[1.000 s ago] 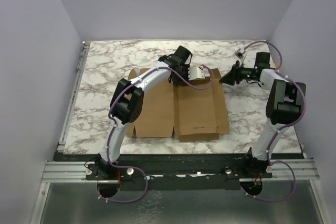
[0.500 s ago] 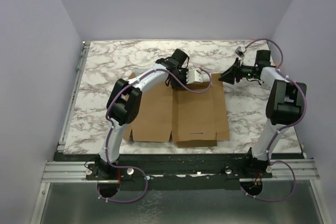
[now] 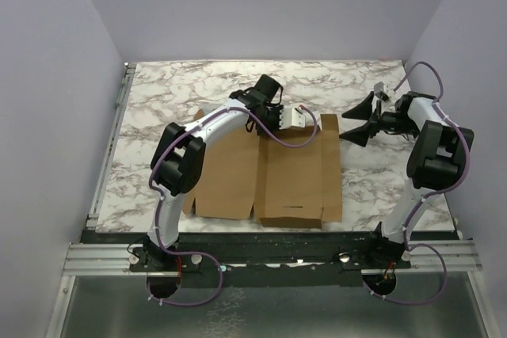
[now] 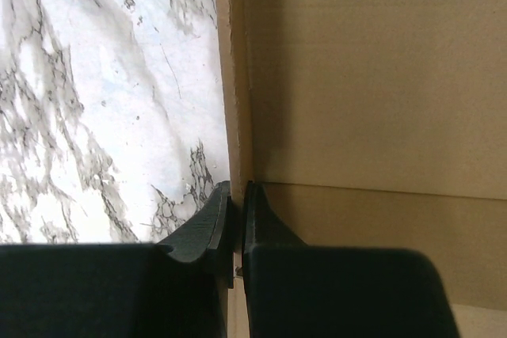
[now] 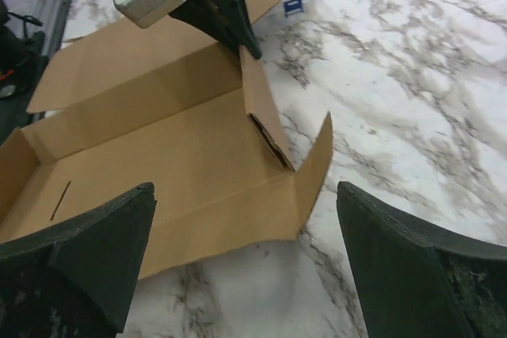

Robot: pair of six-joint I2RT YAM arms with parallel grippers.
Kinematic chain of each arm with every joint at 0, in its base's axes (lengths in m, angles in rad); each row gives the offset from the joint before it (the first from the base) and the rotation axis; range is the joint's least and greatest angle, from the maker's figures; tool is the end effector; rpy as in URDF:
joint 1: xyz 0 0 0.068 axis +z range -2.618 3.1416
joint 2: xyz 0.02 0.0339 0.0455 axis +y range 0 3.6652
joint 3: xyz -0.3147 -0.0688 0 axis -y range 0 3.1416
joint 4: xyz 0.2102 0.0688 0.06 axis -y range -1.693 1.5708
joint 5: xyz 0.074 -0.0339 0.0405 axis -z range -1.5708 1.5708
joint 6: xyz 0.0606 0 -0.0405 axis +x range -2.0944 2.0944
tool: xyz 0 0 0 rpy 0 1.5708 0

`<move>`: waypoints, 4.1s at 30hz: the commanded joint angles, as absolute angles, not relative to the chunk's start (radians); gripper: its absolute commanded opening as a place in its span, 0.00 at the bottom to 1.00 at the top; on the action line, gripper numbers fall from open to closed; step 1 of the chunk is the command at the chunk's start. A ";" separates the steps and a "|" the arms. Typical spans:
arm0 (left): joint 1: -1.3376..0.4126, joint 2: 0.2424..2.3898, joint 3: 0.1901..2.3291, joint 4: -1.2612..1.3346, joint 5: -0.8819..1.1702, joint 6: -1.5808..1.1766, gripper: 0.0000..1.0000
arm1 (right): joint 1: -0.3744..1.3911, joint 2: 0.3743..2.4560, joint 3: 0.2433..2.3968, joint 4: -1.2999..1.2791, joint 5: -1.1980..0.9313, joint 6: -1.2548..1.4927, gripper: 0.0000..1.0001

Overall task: Fold the paper box
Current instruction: Fold the paper box at the center of the board.

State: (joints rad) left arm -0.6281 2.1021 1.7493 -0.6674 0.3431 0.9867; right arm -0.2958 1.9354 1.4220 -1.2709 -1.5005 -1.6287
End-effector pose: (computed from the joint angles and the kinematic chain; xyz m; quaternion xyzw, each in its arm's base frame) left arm 0.3651 -0.2903 0.2568 0.7172 0.6221 -0.1139 0.2928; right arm 0.3316 -0.0378 0.2801 -0.3925 0.6166 0.4515 0.5117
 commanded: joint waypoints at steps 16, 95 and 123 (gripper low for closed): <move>-0.674 1.862 1.562 -0.571 0.398 1.000 0.00 | -0.185 1.653 1.148 -0.576 -1.352 -0.965 0.87; -0.595 1.889 1.471 -0.526 0.585 0.880 0.00 | -0.029 1.470 1.107 -0.854 -1.133 -1.417 0.01; -0.618 1.909 1.488 -0.520 0.574 0.847 0.00 | 0.000 1.533 1.124 -0.816 -0.999 -1.336 0.01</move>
